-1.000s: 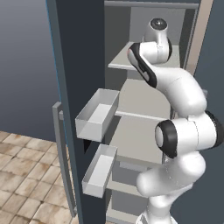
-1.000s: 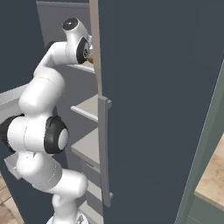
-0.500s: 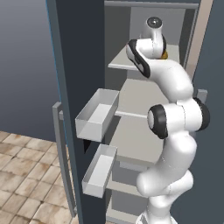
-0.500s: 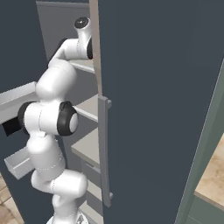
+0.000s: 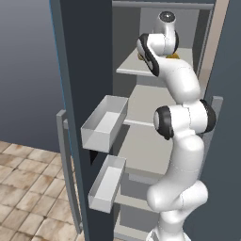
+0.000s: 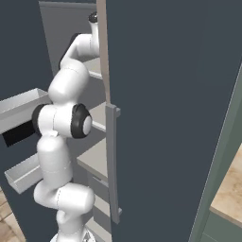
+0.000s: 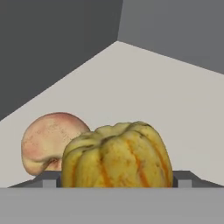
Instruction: Take the chicken drumstick and squash from the second highest rack and move them to the highest rack where the peach and squash are located, to maximize freezer space. Close the freezer door after rearranging.
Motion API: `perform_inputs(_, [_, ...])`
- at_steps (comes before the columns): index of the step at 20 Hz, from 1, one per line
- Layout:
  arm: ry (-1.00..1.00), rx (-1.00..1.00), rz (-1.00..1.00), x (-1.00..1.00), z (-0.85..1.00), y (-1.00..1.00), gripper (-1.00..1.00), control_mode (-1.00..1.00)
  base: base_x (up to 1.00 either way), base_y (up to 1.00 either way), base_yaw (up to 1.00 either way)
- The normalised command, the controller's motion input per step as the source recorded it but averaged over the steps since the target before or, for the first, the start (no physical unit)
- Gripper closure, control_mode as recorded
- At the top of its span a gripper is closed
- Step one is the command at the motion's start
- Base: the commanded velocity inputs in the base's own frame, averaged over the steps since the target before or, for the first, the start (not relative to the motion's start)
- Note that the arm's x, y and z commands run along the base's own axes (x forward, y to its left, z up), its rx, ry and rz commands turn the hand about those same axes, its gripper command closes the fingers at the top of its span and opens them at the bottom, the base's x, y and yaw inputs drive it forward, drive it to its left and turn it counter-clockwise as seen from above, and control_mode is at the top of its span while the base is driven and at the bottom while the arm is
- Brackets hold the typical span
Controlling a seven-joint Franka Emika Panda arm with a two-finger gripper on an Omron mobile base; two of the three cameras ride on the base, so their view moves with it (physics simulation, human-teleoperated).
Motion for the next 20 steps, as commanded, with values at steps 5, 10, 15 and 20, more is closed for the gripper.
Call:
perform_inputs(5, [0.0,0.0,0.0,0.0,-0.23,0.0,-1.0,-1.0,0.0,0.0,0.0])
perform_inputs(10, [0.0,0.0,0.0,0.0,-0.09,0.0,-1.0,-1.0,0.0,0.0,0.0])
perform_inputs(15, [0.0,0.0,0.0,-0.09,0.0,0.0,-1.0,-1.0,0.0,0.0,0.0])
perform_inputs(20, [-0.02,0.0,0.0,-0.25,0.0,0.05,-1.0,-1.0,0.0,0.0,0.0])
